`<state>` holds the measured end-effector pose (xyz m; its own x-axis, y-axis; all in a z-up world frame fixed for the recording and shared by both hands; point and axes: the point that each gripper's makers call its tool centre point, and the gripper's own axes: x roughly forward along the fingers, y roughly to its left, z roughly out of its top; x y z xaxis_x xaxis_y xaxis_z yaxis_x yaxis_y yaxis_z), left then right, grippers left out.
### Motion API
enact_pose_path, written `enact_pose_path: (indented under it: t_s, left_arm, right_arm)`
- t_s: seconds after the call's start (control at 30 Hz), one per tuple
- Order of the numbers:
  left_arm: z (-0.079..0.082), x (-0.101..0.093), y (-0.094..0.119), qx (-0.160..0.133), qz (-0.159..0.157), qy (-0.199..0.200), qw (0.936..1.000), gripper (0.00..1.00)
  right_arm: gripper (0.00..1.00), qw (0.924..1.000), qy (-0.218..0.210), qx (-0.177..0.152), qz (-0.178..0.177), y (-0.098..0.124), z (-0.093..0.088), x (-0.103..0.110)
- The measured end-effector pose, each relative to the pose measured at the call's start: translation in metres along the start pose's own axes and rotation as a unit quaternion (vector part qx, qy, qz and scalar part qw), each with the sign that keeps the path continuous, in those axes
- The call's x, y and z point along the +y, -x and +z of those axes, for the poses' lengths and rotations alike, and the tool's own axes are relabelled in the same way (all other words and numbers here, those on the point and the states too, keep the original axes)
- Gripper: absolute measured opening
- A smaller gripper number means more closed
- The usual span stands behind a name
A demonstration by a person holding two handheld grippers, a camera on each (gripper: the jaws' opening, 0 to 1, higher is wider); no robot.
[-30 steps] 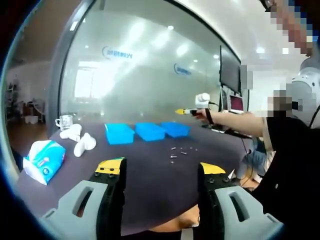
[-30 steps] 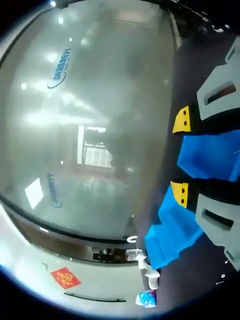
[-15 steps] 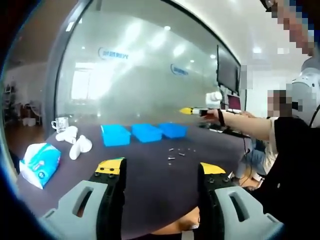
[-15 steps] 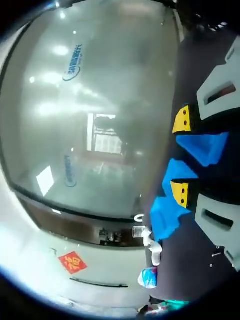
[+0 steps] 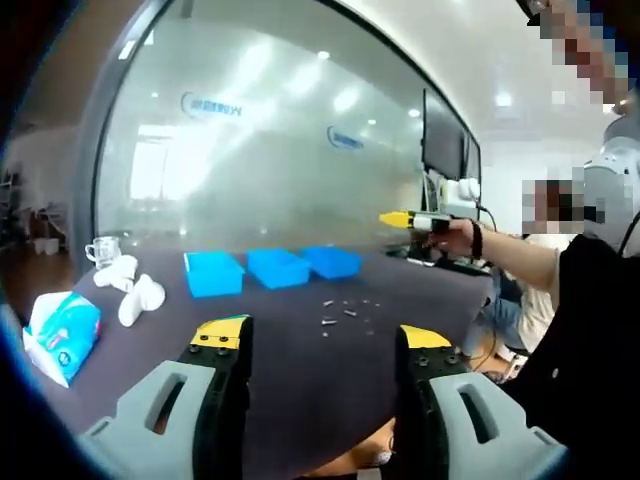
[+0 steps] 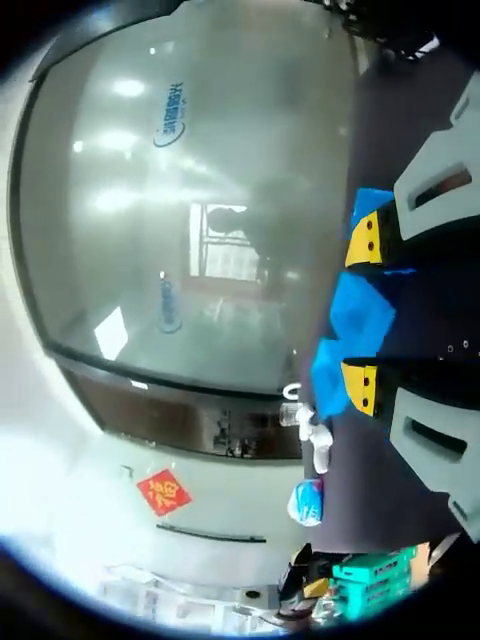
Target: Sort the screws, nuts, and washers into the corresponding bins
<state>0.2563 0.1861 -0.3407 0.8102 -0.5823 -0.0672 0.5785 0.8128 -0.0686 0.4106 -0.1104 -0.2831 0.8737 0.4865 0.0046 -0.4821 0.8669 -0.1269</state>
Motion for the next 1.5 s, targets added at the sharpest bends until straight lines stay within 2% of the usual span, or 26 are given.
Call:
enact_pose_path:
  t_s: [0.27, 0.67, 0.93, 1.07, 1.3, 1.5]
  left_arm:
    - [-0.001, -0.002, -0.002, 0.002, -0.005, -0.004, 1.0000, 0.55]
    - [0.000, -0.008, 0.000, 0.001, -0.005, -0.006, 1.0000, 0.55]
    - [0.000, -0.011, -0.001, 0.000, -0.005, -0.006, 1.0000, 0.55]
    - [0.001, -0.011, 0.001, 0.000, -0.004, -0.010, 0.9999, 0.55]
    - [0.001, -0.010, 0.004, 0.004, 0.000, -0.012, 0.9999, 0.55]
    - [0.000, -0.009, 0.005, 0.004, 0.003, -0.012, 0.9999, 0.55]
  right_arm:
    - [0.30, 0.9999, -0.005, 0.014, 0.000, 0.046, -0.018, 0.012]
    - [0.30, 0.9992, -0.022, 0.029, -0.015, 0.099, -0.041, 0.010]
    - [0.30, 0.9990, -0.024, 0.037, -0.011, 0.102, -0.046, 0.009]
    - [0.30, 0.9990, -0.020, 0.041, 0.002, 0.100, -0.047, 0.013]
    - [0.30, 0.9940, -0.011, 0.076, 0.078, 0.095, -0.060, 0.038]
    - [0.30, 0.9880, -0.002, 0.092, 0.124, 0.089, -0.059, 0.049]
